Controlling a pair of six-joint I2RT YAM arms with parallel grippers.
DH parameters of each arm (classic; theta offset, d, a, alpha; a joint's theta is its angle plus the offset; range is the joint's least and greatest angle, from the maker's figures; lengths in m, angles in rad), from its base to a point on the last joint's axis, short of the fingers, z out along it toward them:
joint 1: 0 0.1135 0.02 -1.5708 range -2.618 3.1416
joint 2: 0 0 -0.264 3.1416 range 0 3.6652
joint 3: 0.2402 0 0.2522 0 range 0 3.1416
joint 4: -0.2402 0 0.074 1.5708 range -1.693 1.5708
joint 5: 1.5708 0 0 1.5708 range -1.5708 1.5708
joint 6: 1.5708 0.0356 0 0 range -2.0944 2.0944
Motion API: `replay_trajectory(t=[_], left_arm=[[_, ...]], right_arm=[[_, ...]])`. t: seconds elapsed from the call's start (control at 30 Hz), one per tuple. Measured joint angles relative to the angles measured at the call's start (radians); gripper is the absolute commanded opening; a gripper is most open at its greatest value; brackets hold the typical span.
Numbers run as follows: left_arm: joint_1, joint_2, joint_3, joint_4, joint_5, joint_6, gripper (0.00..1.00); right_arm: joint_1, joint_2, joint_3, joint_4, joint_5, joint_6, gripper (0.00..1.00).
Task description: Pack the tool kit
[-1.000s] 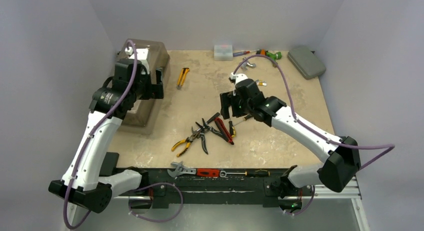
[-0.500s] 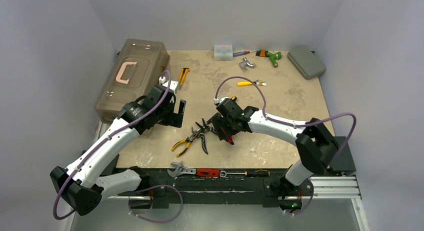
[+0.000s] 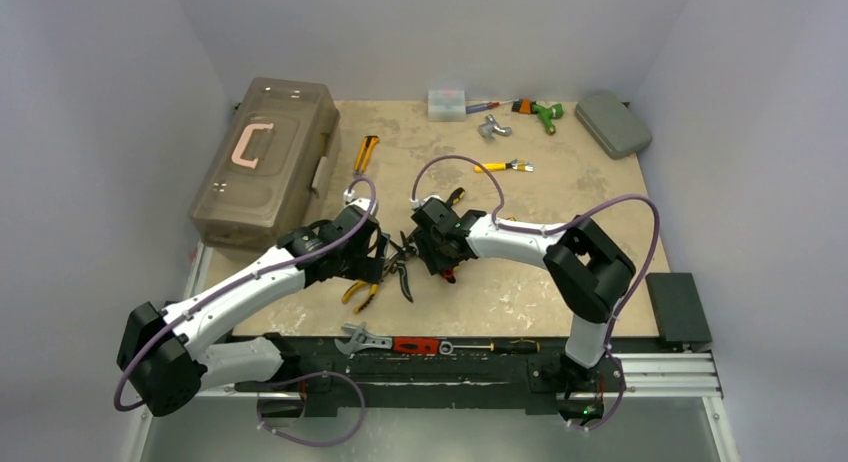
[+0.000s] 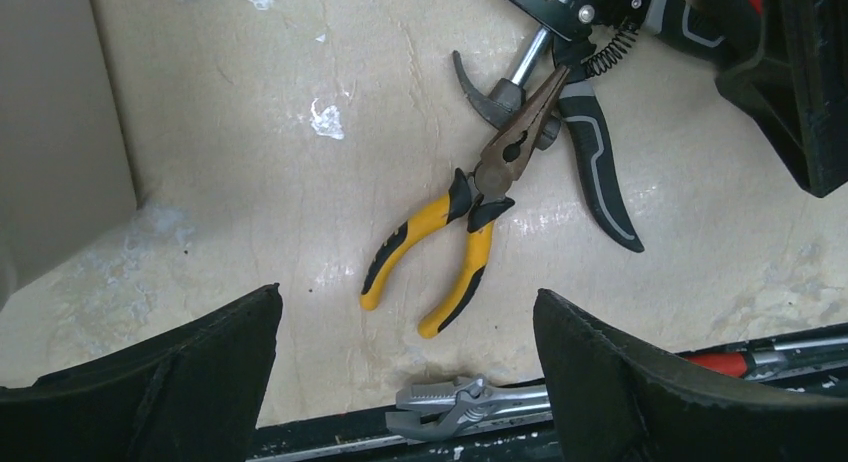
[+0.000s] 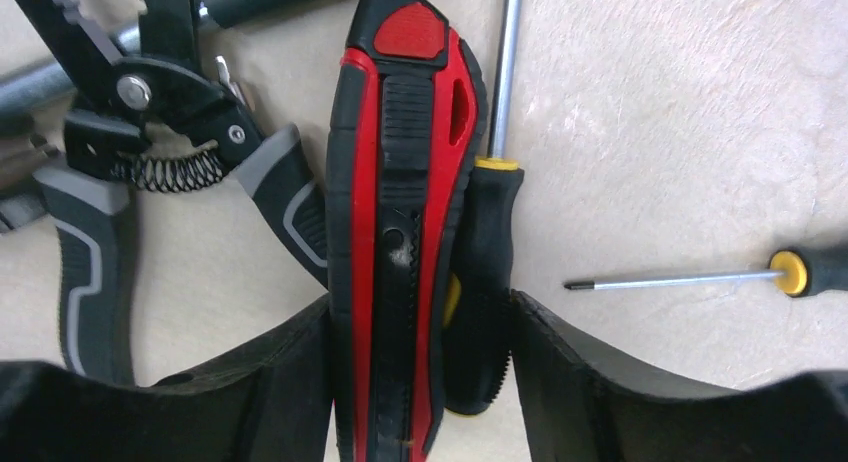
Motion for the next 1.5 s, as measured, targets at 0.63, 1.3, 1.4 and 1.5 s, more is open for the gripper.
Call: replay_trajectory(t=[0.63,1.3,1.4,1.5], left_arm=[[-0.017,0.348,-0.044,0.179,0.039,0.019,0.87],[-0.027,0.579,0.154,0.146,0.037,-0.001,0.12],[-0.027,0.629,0.214,0.143,0.028,0.0,0.06],[-0.027,0.682,0.28,0.152,0.019,0.001,0.04]], right_arm=[[-0.3,0.085,0.101,0.073,-0.064,0.02,0.74],[-0.304,-0.545,-0.155,0.135,-0.006,0.053,0.8],[-0.304,-0.622,-0.192,0.132,0.003,0.054,0.8],[-0.304,-0.698,-0.225,0.124,0.012,0.058,0.79]])
